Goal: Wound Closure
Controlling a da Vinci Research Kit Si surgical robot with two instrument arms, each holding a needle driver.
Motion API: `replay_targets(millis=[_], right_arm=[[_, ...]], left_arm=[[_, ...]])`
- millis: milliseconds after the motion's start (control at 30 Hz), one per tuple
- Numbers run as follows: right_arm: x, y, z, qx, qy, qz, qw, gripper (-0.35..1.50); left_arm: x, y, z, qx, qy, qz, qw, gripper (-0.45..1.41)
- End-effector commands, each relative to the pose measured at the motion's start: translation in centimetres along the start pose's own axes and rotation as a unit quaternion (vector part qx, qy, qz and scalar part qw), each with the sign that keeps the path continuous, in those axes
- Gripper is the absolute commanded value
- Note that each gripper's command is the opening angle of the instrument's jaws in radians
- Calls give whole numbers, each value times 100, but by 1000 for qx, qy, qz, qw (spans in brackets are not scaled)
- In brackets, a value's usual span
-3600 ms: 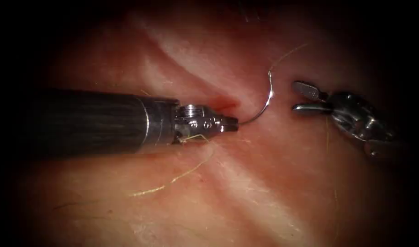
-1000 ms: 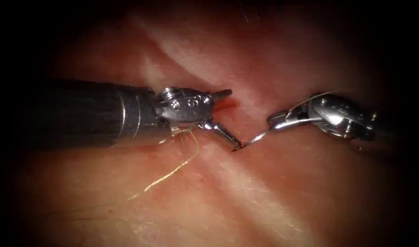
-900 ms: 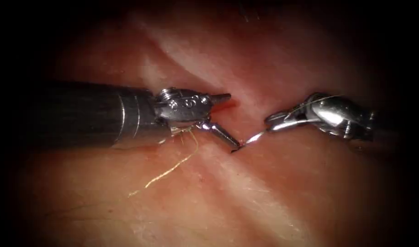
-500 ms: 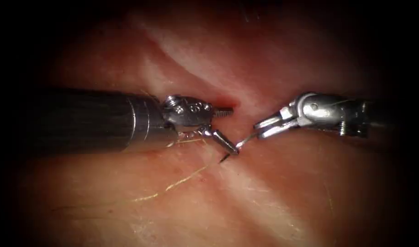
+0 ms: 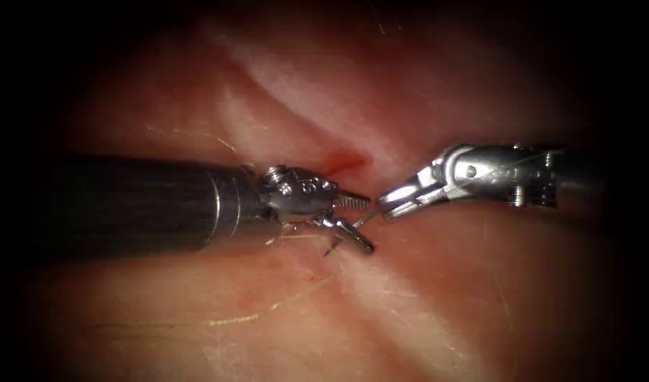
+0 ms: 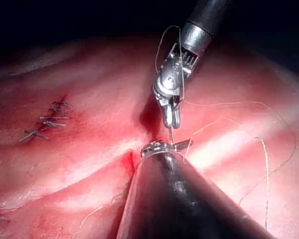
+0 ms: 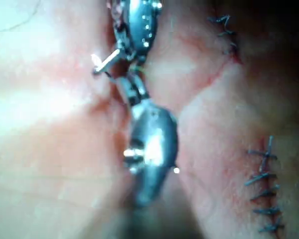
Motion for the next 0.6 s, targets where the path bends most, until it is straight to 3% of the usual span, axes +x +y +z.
replay_targets(millis=[33,100,167,200,233,300,433,467,533,567,600], right_arm=[[0,7,7,1,2,-2,1000,-35],[1,7,7,2,3,-2,1000,-35],[1,6,8,2,3,-3,1000,-35],[1,6,8,2,3,-3,1000,-35],[0,5,8,3,3,-3,1000,-35],[0,4,9,4,2,-4,1000,-35],[1,2,10,-1,-5,1,1000,-35],[0,2,10,-21,-18,31,999,15],[0,2,9,-57,-20,65,996,86],[0,2,9,-57,-20,65,996,86],[0,2,8,-76,-18,75,994,103]], left_arm=[[2,-5,6,0,0,3,1000,54],[2,-6,5,-2,0,4,1000,49],[1,-7,3,-6,-1,5,1000,15],[1,-7,3,-6,-1,5,1000,15],[2,-8,2,-6,-1,6,1000,-7],[6,-10,2,8,2,5,1000,-30],[15,-13,-6,15,4,-1,1000,-45],[20,-15,-10,16,9,0,1000,-45],[22,-16,-12,16,19,14,1000,-45],[22,-16,-12,16,19,14,1000,-45],[23,-16,-13,15,26,23,999,-45]])
